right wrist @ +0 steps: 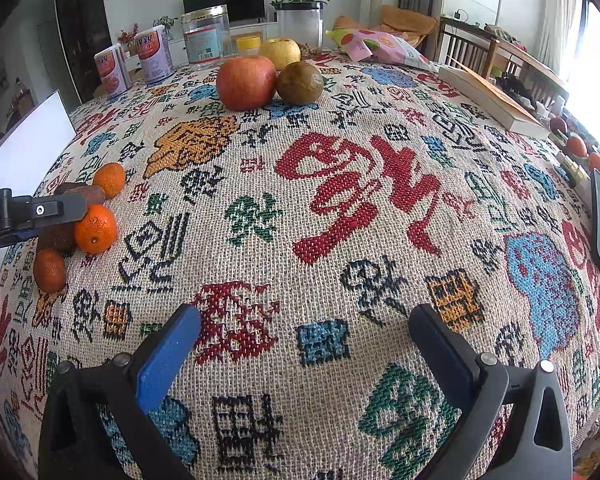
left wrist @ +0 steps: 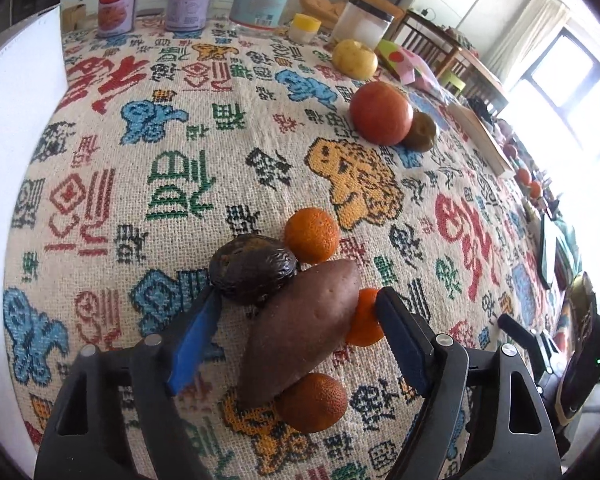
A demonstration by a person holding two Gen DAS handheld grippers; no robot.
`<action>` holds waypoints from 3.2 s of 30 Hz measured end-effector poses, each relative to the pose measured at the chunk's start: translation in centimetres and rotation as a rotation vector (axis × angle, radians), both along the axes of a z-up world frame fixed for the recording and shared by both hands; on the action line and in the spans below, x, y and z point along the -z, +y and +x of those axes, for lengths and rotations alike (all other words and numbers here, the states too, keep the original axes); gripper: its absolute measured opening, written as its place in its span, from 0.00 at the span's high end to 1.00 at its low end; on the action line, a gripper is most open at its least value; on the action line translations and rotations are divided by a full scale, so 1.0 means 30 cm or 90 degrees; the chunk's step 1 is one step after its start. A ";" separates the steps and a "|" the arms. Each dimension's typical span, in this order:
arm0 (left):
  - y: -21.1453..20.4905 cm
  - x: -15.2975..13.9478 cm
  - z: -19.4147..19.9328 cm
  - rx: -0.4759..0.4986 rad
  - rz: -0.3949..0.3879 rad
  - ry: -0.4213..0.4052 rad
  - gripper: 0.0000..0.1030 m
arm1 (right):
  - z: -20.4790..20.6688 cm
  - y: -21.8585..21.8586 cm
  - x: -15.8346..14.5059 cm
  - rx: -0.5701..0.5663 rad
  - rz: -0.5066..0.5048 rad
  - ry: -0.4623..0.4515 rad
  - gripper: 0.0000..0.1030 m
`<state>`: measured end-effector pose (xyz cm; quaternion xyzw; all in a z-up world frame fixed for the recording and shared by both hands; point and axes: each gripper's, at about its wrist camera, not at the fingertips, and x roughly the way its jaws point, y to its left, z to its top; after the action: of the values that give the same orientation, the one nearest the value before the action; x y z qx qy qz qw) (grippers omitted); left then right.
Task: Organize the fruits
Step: 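Grasp the second sweet potato with the left tool and lift it, then grasp a mandarin orange with the right tool while the left tool holds the sweet potato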
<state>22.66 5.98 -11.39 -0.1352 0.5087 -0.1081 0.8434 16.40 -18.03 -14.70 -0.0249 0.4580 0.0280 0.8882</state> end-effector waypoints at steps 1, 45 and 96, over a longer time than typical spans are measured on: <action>0.004 -0.005 -0.002 -0.004 0.003 0.010 0.24 | 0.000 0.000 0.000 0.000 0.000 0.000 0.00; 0.080 -0.006 -0.442 -0.129 0.163 -0.038 0.33 | -0.002 0.000 0.001 -0.001 0.001 -0.001 0.00; 0.062 -0.023 -0.492 -0.105 0.142 -0.074 0.61 | 0.055 0.537 -0.035 -0.355 0.092 0.045 0.68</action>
<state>7.88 7.84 -10.71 -0.0756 0.4552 0.0111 0.8871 18.04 -1.93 -13.65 -0.0859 0.4610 0.3045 0.8291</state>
